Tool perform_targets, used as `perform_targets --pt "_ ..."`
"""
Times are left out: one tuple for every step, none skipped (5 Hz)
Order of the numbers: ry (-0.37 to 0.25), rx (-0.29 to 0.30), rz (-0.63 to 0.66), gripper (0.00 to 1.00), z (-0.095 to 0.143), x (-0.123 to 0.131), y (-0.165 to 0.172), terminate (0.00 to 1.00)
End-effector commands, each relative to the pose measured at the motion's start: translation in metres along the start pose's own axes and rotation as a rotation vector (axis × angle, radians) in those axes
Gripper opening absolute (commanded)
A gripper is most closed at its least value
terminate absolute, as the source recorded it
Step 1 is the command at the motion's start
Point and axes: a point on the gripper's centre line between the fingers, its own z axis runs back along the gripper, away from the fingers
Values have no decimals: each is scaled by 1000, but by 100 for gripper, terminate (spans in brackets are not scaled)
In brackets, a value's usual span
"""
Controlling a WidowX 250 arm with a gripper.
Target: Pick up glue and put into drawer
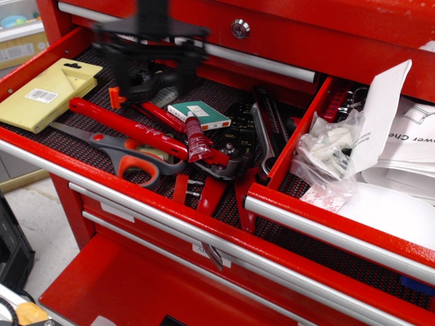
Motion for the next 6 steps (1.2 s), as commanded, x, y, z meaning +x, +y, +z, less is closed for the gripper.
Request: perform_targets --pt "-38 -73 40 100 -5 8 -25 0" --pt "-65 -104 17 100 -23 10 -33 0" --pt "-66 -126 -9 100 -35 12 -36 0" --pt "-71 -140 -24 100 -47 9 -35 0" --pt "-59 -135 -20 0 -51 2 -34 0" --pt "-52 -116 -8 0 -42 0 -33 0"
